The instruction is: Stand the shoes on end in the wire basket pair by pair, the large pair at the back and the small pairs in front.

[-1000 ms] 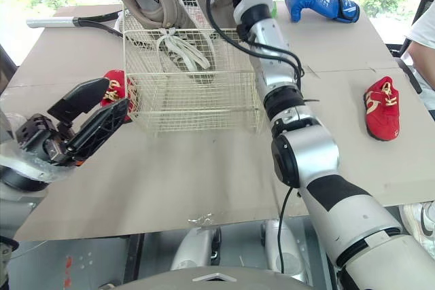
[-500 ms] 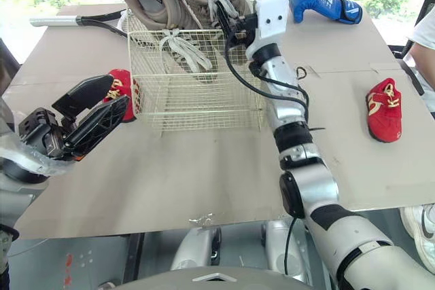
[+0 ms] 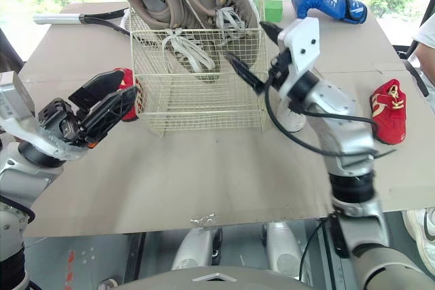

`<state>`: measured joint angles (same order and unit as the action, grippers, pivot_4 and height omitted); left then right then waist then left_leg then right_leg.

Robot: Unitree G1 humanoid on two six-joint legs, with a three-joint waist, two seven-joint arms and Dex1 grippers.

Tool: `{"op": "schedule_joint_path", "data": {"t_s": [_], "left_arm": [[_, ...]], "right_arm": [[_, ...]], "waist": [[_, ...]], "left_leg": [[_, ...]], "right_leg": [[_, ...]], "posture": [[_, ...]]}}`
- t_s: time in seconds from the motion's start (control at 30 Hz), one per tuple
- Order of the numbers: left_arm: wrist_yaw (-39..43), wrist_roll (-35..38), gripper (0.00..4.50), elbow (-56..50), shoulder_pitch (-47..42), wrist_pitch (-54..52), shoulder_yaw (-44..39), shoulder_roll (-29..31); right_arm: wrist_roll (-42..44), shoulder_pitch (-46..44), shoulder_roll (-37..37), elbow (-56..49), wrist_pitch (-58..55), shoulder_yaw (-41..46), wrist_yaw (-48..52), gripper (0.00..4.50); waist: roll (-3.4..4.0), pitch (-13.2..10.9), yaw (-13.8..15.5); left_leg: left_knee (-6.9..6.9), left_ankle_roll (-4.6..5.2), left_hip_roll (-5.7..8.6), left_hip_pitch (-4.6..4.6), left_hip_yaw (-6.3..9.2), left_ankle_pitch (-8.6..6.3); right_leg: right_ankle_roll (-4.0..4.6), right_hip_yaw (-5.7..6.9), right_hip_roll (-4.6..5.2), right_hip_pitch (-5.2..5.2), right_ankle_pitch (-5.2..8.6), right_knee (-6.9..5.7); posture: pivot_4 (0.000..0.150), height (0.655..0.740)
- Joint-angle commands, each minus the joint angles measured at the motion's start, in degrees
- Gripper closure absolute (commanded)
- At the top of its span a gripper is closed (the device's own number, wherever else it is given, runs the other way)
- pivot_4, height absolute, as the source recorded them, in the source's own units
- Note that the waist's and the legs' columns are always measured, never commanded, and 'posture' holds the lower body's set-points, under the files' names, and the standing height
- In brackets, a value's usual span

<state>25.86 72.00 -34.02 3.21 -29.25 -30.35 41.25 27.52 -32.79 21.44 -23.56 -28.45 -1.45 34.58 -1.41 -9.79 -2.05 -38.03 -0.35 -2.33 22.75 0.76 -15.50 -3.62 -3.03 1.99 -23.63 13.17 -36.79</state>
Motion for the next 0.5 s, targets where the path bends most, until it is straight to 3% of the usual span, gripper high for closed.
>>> {"op": "schedule_joint_path", "data": {"t_s": [0.03, 0.3, 0.5], "left_arm": [[-6.49, 0.36, 0.44, 3.62, 2.10, -1.52, -6.82, 0.70], [-14.59, -8.49, 0.44, 11.66, 8.84, -8.05, -13.44, 5.08], [-7.98, -13.59, 0.44, 17.58, 15.88, -6.73, -20.90, 3.24]], "right_arm": [[7.59, 2.83, 7.88, -7.20, -3.40, 1.90, 10.60, 0.06], [11.26, 7.57, 16.46, -11.37, -2.22, 0.71, 20.35, 0.06], [11.08, 10.03, 15.23, -12.50, 1.31, 0.04, 20.99, 0.06]], "waist": [[-0.06, 0.03, -0.20], [-0.10, 0.04, -0.05], [-0.21, 0.09, -0.02]], "left_leg": [[0.00, 0.00, 0.00, 0.00, 0.00, 0.00], [-0.01, 0.01, -0.01, -0.03, -0.03, 0.00], [-0.01, 0.00, -0.01, -0.02, -0.04, -0.01]], "right_leg": [[0.00, 0.00, 0.00, 0.00, 0.00, 0.00], [-0.01, -0.01, -0.01, 0.00, 0.01, 0.00], [0.00, 0.00, -0.01, 0.00, 0.02, 0.02]], "posture": [[0.150, 0.7400], [0.150, 0.7400], [0.150, 0.7400]]}}
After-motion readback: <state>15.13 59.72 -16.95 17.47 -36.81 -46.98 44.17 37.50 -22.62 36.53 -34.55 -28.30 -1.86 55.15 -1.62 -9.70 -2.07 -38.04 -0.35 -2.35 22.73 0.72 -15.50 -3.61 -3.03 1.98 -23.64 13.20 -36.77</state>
